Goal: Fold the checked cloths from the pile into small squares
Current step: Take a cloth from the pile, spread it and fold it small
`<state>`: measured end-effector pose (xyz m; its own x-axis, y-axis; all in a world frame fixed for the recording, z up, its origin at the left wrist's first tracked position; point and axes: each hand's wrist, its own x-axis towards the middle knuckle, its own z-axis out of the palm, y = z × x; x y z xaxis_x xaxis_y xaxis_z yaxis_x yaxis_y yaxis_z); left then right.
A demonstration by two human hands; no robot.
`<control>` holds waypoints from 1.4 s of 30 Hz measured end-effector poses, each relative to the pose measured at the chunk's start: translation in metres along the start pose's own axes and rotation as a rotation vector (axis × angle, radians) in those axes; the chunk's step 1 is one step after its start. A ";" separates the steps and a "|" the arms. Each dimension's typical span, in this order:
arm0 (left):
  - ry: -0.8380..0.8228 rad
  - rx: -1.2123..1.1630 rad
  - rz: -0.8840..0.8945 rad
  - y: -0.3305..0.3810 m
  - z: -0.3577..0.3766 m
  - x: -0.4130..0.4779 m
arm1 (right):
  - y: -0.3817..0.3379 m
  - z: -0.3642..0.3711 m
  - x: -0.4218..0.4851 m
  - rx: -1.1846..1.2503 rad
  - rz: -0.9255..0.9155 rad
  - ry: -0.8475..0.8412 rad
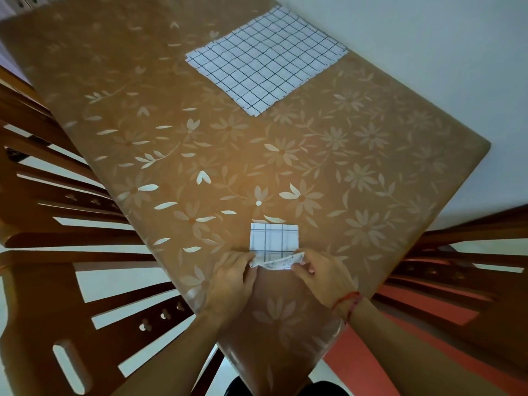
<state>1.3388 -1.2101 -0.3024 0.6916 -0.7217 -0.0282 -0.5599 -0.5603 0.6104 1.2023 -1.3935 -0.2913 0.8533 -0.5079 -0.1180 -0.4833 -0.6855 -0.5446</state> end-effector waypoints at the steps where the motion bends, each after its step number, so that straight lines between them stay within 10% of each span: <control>1: 0.007 -0.005 -0.030 0.001 0.000 0.003 | -0.001 0.000 0.003 0.005 0.028 -0.003; 16: 0.029 0.147 -0.094 -0.011 0.009 0.032 | -0.011 0.007 0.037 0.040 0.223 0.008; 23: -0.015 0.247 0.173 -0.010 0.001 0.034 | -0.013 0.007 0.041 0.011 0.247 0.094; 31: -0.114 0.410 0.325 -0.029 0.008 0.039 | -0.053 0.027 0.043 -0.097 -0.282 0.105; 42: -0.177 0.504 0.330 -0.037 0.017 0.043 | -0.046 0.068 0.050 -0.290 -0.340 -0.060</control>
<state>1.3811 -1.2271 -0.3390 0.3841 -0.9214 -0.0586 -0.9071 -0.3885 0.1622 1.2807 -1.3518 -0.3283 0.9788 -0.2034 -0.0249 -0.2011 -0.9304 -0.3065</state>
